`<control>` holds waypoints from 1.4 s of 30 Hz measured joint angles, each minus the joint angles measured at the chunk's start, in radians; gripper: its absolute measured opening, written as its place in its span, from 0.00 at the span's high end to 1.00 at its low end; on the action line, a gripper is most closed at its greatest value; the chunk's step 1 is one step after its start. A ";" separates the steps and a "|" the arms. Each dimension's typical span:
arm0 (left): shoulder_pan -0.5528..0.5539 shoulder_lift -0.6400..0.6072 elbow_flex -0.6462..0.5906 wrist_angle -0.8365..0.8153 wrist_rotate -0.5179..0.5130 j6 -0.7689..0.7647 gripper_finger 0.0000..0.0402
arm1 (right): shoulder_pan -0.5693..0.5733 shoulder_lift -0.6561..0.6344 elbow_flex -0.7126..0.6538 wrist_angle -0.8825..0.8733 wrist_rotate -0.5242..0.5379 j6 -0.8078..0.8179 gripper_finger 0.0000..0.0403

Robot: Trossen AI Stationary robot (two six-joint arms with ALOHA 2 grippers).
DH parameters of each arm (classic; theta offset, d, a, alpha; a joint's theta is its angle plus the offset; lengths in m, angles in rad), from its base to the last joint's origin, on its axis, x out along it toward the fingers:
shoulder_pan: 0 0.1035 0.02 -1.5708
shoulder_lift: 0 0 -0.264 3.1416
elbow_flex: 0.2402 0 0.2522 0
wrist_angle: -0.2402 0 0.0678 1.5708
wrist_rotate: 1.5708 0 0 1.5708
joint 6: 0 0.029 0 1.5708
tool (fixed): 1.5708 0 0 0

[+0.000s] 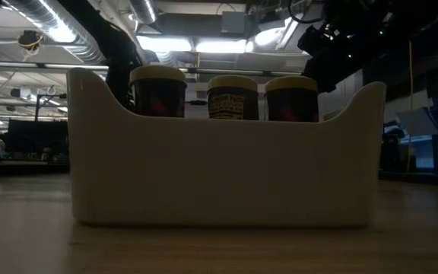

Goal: Sort spices by type
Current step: Put the top left green seasoning bottle into the black bin

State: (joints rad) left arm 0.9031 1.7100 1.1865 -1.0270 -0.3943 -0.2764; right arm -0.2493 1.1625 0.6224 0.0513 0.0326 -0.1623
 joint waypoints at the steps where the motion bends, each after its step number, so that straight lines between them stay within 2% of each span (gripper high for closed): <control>1: 0.000 0.000 0.000 0.000 0.000 -0.003 0.24 | 0.000 0.000 0.000 0.000 0.000 0.000 0.17; 5: 0.000 0.000 0.000 -0.001 0.003 0.000 0.24 | 0.000 0.000 0.000 0.000 0.000 0.000 0.17; 8: 0.000 0.000 0.000 -0.002 0.043 0.020 0.26 | 0.000 0.000 0.000 0.000 0.000 0.000 0.17; 20: -0.014 -0.006 0.003 -0.016 0.061 0.087 0.51 | 0.000 0.000 0.000 0.000 0.000 0.000 0.17; 27: -0.080 -0.004 0.002 -0.017 0.026 0.119 0.52 | 0.000 0.000 0.000 0.000 0.000 -0.001 0.17; 32: -0.148 -0.009 0.004 -0.034 0.042 0.114 0.52 | 0.000 0.000 0.000 0.000 0.000 -0.001 0.17; 42: -0.331 -0.106 0.040 -0.056 0.082 0.059 0.53 | 0.000 0.000 0.000 -0.001 0.000 -0.002 0.17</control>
State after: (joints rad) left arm 0.5725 1.6038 1.2263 -1.0834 -0.3118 -0.2170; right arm -0.2489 1.1629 0.6228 0.0505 0.0326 -0.1642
